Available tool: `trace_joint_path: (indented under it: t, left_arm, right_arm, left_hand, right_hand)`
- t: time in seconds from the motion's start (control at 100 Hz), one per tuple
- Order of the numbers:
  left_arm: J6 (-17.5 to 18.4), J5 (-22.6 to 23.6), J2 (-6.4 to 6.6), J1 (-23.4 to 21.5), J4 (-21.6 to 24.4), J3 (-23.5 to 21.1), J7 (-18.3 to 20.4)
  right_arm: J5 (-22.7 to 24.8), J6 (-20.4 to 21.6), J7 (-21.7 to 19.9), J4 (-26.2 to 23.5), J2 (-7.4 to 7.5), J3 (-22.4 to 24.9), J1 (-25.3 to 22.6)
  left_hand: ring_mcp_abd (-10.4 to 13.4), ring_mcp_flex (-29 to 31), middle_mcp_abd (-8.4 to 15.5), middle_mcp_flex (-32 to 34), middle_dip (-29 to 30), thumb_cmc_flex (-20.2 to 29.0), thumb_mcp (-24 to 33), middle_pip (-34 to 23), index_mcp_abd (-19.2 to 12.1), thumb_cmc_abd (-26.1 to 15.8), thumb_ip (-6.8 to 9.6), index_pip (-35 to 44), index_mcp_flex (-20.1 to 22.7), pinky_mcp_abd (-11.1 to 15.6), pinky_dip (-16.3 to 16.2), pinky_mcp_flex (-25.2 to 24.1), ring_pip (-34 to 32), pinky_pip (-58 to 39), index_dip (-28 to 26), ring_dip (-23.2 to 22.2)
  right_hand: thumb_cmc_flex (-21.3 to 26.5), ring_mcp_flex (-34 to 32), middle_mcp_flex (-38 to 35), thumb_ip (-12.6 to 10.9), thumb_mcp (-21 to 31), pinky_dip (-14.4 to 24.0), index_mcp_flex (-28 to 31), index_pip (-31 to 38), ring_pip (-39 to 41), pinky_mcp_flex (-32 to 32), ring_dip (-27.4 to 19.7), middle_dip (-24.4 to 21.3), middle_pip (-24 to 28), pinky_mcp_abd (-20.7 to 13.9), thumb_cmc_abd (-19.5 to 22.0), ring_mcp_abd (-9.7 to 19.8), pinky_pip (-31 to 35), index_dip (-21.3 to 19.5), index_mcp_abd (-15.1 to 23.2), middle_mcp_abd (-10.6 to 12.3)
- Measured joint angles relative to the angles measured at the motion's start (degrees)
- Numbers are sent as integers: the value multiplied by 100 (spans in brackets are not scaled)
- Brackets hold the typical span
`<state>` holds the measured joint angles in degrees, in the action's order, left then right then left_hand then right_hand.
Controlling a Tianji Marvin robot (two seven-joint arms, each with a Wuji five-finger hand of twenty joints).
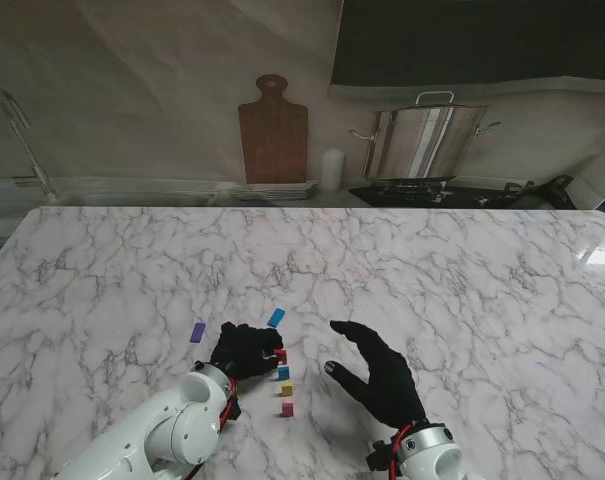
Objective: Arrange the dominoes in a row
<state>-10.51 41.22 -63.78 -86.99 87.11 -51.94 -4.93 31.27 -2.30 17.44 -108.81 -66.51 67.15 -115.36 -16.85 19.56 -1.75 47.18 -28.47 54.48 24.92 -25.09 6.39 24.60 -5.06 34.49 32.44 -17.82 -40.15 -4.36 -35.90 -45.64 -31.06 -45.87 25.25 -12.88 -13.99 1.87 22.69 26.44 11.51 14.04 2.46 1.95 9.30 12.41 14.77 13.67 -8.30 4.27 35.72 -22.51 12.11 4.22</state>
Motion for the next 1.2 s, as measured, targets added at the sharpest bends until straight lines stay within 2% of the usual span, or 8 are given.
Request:
trace_joint_path:
  t: [0.06, 0.28, 0.36, 0.58, 0.73, 0.82, 1.07, 1.2]
  left_arm:
    - [0, 20, 5, -14, 13, -19, 19]
    - [4, 125, 31, -88, 73, -129, 91]
    - [28, 185, 40, -152, 120, -222, 136]
    - [199, 457, 104, -404, 359, -554, 236]
    - [249, 558, 141, -423, 417, -683, 310]
    - [252, 584, 159, -333, 370, -675, 348]
    - [222, 608, 172, 192, 3, -489, 405]
    - [227, 591, 174, 502, -205, -308, 420]
  right_arm:
    - [0, 0, -1, 0, 0, 0, 0]
    - [0, -1, -5, 0, 1, 0, 0]
    - [1, -2, -6, 0, 2, 0, 0]
    - [5, -4, -10, 0, 3, -5, 1]
    - [9, -4, -11, -2, 4, -4, -2]
    - [9, -4, -11, -4, 4, -2, -5]
    - [-2, -4, 0, -4, 3, 4, -7]
    - [-15, -5, -2, -5, 2, 9, -7]
  left_hand:
    - [-1, -48, -75, -128, 89, -55, 50, -3, 1, 0, 0, -74, 0, 0, -4, -45, 8, 43, 1, -1]
    - [-5, -115, -112, -204, 315, -60, 132, -3, 1, -1, 0, -142, 1, -1, -11, -46, 60, 156, 1, 0]
    - [-5, -185, -282, -368, 386, -62, 185, -16, 1, -1, 1, -151, 2, -1, -12, -47, 60, 293, 1, -1]
    - [-6, -414, -301, -792, 442, -182, 192, 6, 1, -18, 5, -286, 2, -1, -59, -54, 197, 527, 1, 2]
    - [-6, -546, -338, -1135, 511, -281, 193, 155, -38, -230, 74, -576, -80, -1, -161, -54, 400, 654, 65, 129]
    - [-6, -640, -388, -1331, 534, -336, 193, 228, -65, -346, 130, -748, -185, -1, -206, -54, 415, 723, 197, 184]
    - [-6, -823, -475, -1754, 627, -343, 46, 467, -281, -425, 133, -992, -300, 4, -284, -54, 625, 889, 342, 339]
    - [-6, -950, -502, -1966, 670, -334, -211, 579, -443, -713, 135, -1004, -299, 45, -295, -57, 721, 1152, 353, 399]
  right_hand:
    - [0, 0, 0, 0, 0, 0, 0, 0, 0, 0, 0, 0, 0, 0, 0, 0, 0, 0, 0, 0]
    - [0, 0, 1, 0, 0, 0, 0, 0, 0, 0, 0, 0, 0, 0, 0, 0, 0, 0, 0, 0]
    - [0, 0, 72, 0, 0, 0, 0, 0, 0, 0, 0, 0, 0, 0, 0, 0, 0, 0, 0, 0]
    - [0, 0, 73, 0, -1, 0, 0, 0, 0, 0, 0, 1, 0, 0, 0, 0, 0, 0, 0, 0]
    - [0, 0, 72, 0, -2, 0, 0, 0, 0, 0, 0, 1, 0, 0, 0, 0, 0, 0, 0, 0]
    - [0, 0, 73, 0, -2, 0, 0, 0, 0, 0, 0, 1, 0, 0, 0, 0, 0, 0, 0, 0]
    - [0, 0, 73, 0, -2, 0, 0, 0, 0, 0, 0, 1, 0, 0, 0, 0, 0, 0, 0, 0]
    - [0, 0, 75, 0, -2, 0, 0, 0, 0, 0, 0, 1, 0, 0, 0, 0, 0, 0, 0, 0]
